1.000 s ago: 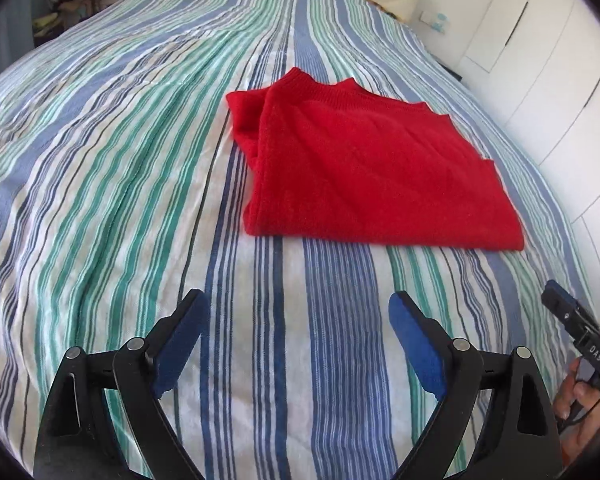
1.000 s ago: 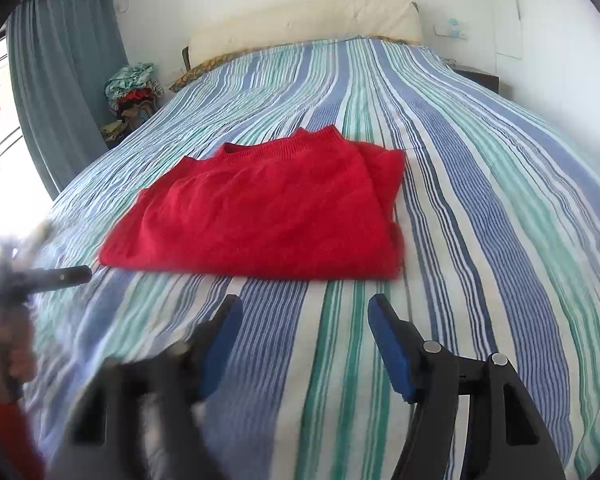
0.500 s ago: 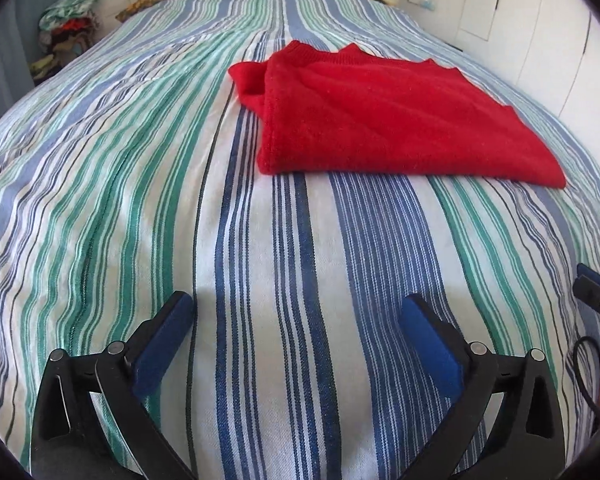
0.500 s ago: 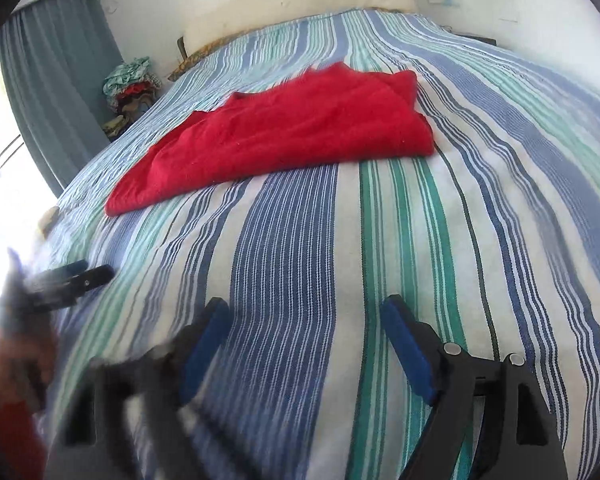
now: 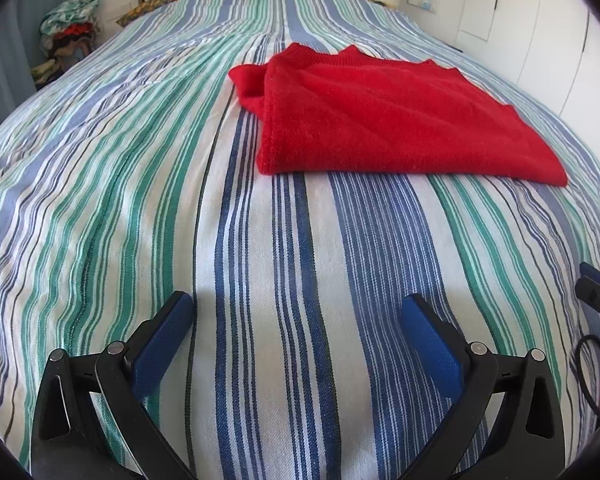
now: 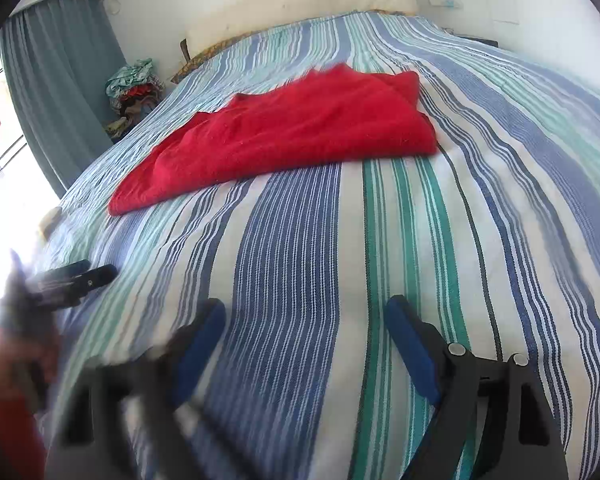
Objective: Fold small clothes
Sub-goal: 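Release the folded sweater and withdraw both tools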
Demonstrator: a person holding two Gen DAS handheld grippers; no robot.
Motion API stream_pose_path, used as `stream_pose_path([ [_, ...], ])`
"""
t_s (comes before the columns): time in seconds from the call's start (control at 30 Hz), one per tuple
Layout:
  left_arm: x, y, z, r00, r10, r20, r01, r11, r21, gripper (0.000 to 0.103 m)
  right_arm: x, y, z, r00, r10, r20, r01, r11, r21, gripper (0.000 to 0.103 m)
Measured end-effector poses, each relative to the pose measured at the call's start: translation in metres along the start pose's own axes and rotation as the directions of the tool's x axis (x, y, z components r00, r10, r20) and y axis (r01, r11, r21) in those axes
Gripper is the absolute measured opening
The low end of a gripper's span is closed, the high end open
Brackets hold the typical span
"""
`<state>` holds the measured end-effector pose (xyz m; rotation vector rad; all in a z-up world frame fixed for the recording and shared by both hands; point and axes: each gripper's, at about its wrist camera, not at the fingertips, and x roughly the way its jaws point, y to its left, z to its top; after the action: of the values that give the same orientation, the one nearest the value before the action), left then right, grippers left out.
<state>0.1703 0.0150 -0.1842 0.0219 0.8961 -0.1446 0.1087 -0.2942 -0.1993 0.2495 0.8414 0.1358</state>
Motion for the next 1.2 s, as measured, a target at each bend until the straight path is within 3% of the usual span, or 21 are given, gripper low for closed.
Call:
stream_pose_path([
  [1.2,0.0017,-0.0008,-0.0013,1.000,0.000,0.006,0.000,1.000,-0.002,0.103,0.0026,0.0033,-0.0003,1.000,-0.003,-0.010,0.003,1.000,-0.021,0.087],
])
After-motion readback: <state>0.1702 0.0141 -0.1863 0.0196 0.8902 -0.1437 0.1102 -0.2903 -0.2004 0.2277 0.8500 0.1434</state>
